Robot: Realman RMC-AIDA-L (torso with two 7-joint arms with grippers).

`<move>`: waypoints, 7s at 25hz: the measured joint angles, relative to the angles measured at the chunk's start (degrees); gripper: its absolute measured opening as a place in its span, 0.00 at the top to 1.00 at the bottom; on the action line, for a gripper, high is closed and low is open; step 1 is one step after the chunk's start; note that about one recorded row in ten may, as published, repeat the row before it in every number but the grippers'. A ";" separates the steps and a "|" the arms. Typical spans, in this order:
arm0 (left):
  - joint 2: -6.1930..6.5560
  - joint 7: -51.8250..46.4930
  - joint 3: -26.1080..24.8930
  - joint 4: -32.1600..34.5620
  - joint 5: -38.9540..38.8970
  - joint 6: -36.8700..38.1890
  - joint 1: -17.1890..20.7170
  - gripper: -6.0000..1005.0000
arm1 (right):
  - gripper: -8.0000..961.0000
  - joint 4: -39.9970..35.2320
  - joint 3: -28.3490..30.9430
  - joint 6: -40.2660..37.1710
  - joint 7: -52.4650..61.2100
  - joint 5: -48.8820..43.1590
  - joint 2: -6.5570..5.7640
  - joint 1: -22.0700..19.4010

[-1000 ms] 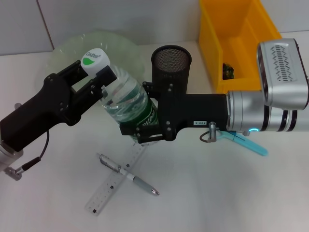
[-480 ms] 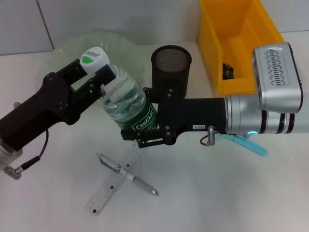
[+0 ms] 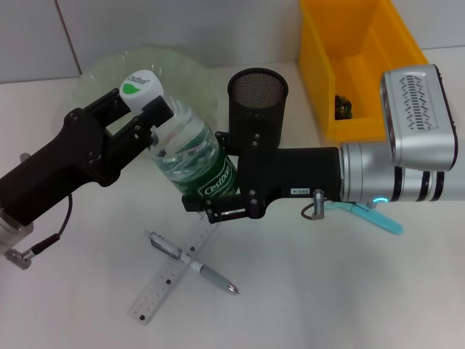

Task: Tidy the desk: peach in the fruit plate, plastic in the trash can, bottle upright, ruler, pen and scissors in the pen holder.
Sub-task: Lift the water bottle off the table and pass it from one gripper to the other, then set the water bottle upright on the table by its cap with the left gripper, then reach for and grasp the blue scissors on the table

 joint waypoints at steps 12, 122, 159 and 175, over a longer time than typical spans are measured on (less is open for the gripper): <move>0.16 -0.02 -0.01 0.33 0.26 -1.92 0.03 0.57 | 0.15 -2.96 0.01 -0.94 0.41 0.13 -0.24 -1.34; -0.57 21.01 -1.51 -2.84 -2.08 -22.76 0.09 0.49 | 0.15 -38.57 14.93 -17.55 39.11 -23.87 -4.04 -13.16; 0.25 -30.93 3.75 35.13 28.58 -3.64 7.52 0.20 | 0.15 -38.68 14.87 -17.78 39.34 -24.36 -3.95 -12.99; -0.43 -16.66 4.38 34.69 31.48 -8.17 7.86 0.20 | 0.15 -38.73 15.03 -17.84 39.19 -24.49 -3.96 -13.17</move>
